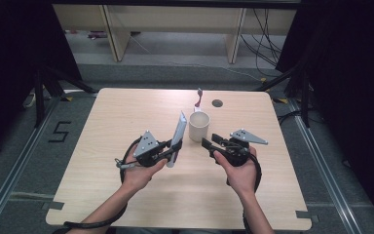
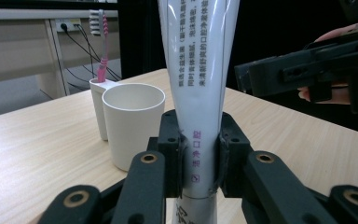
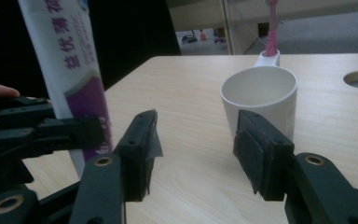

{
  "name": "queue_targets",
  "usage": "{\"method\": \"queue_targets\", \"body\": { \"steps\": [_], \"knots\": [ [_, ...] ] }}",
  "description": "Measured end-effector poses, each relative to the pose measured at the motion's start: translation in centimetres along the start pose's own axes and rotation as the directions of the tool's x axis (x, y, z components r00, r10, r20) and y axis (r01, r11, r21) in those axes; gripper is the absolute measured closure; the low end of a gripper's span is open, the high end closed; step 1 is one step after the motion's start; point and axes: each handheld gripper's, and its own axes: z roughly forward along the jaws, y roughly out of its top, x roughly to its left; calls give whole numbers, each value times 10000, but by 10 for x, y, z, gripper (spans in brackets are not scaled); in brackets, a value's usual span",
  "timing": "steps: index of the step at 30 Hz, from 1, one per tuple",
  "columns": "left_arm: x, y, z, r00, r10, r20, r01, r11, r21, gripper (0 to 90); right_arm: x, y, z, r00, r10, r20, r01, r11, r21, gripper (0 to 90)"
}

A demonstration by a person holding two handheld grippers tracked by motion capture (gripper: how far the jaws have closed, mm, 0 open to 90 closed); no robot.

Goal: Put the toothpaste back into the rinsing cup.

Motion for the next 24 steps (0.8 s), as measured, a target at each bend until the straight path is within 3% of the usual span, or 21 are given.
{"method": "queue_targets", "body": {
  "steps": [1,5,6,8,10,24],
  "knots": [
    [0,0,0,10000,15,-17,-15,10000,-29,750,2,2,1,9998,-171,-124,167,9994,-307,487],
    [0,0,2,10000,38,-75,-39,9999,-153,749,12,8,-1,9985,-478,-272,463,9976,-522,479],
    [-1,0,2,9999,51,-116,-53,9998,-184,750,14,9,-2,9981,-272,-560,240,9981,-561,474],
    [-1,1,3,9999,52,-126,-55,9997,-231,749,17,11,0,9974,-501,-521,462,9962,-736,470],
    [-2,2,5,9998,133,-176,-138,9996,-258,750,21,13,1,9966,-368,-738,305,9959,-847,463],
    [-8,2,13,9993,319,-214,-324,9992,-233,749,40,20,14,9895,-728,-1247,590,9921,-1107,453]
  ]
}}
